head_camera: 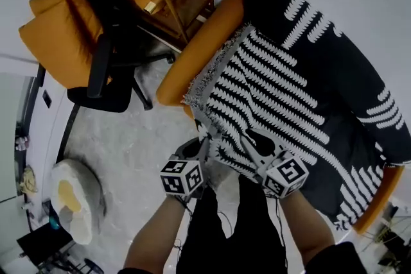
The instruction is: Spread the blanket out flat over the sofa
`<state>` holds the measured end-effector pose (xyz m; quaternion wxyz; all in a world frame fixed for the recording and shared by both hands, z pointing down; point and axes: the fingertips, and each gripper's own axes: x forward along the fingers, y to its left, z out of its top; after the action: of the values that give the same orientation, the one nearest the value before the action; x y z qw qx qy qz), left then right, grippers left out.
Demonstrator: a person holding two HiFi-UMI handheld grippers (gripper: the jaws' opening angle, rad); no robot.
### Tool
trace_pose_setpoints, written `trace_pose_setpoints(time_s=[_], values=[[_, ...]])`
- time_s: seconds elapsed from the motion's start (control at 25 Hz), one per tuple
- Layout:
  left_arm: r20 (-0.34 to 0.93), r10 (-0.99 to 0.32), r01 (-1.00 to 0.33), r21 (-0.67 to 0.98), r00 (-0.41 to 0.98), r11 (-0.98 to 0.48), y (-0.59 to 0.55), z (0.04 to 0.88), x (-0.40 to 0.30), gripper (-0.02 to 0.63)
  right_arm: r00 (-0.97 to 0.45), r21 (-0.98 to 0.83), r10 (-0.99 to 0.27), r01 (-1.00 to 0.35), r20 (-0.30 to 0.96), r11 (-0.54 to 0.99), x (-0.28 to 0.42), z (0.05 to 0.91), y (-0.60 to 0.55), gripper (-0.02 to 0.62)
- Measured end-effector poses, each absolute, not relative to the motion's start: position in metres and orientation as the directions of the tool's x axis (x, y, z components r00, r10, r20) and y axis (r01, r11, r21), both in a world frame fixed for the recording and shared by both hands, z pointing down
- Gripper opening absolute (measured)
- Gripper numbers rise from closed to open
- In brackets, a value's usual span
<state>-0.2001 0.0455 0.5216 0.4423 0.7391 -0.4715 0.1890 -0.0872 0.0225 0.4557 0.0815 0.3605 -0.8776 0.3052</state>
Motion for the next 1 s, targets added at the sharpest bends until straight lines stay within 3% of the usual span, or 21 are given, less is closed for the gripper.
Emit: trace_pose_setpoints(time_s=[0.32,0.6,1.0], values=[[0.749,-0.525,-0.885,0.465,0.404,-0.018,0.082,0.571,-0.253,0.029,-0.715,-0.481,-0.577,-0.696,0.394,0.534,-0.113,0.481,0.028,0.074],[0.778,-0.511,-0.907,0.421,0.365,-0.008,0.092,0.587,-0.277,0.034,-0.713,-0.484,-0.557,-0.700,0.426,0.525,-0.133,0.496,0.034,0.074],[0.711,-0.619,-0.915,0.401,0.335,-0.036,0.079,0.543,-0.307,0.034,-0.737,-0.481,-0.542,-0.675,0.403,0.559,-0.157,0.483,0.030,0.080]])
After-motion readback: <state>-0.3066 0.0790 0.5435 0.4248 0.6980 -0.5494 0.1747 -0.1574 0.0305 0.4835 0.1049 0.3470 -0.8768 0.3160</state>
